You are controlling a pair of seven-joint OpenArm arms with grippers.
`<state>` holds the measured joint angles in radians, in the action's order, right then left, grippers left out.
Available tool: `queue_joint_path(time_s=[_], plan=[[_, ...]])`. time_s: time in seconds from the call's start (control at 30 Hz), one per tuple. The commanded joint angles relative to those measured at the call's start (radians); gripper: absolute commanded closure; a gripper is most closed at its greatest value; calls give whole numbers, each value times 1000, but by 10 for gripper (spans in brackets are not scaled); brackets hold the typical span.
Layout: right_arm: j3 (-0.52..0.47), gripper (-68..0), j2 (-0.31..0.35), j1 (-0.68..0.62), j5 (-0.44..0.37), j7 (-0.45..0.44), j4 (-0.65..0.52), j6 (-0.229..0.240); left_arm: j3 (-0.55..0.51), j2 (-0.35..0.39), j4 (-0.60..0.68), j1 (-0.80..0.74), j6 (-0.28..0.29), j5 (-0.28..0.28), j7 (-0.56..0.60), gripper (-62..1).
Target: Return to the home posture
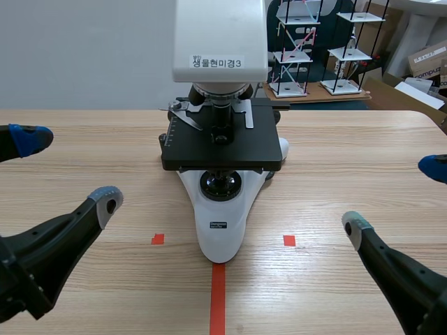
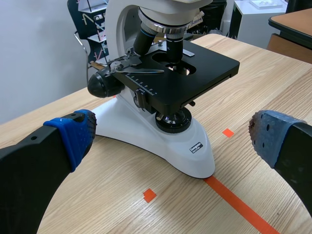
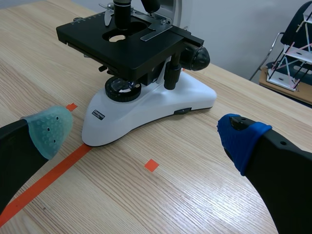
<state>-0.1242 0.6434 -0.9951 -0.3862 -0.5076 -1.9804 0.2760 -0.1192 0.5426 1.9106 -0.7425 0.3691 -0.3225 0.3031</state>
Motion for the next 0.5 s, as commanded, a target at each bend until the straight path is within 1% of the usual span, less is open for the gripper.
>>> queue_joint_path(time_s=[0.0, 0.47], plan=[[-4, -679, 5, 12, -11, -12, 0, 0, -5, -7, 14, -8, 0, -10, 13, -623], [-4, -679, 5, 12, -11, -23, 0, 0, -5, -7, 14, -8, 0, -10, 13, -623]])
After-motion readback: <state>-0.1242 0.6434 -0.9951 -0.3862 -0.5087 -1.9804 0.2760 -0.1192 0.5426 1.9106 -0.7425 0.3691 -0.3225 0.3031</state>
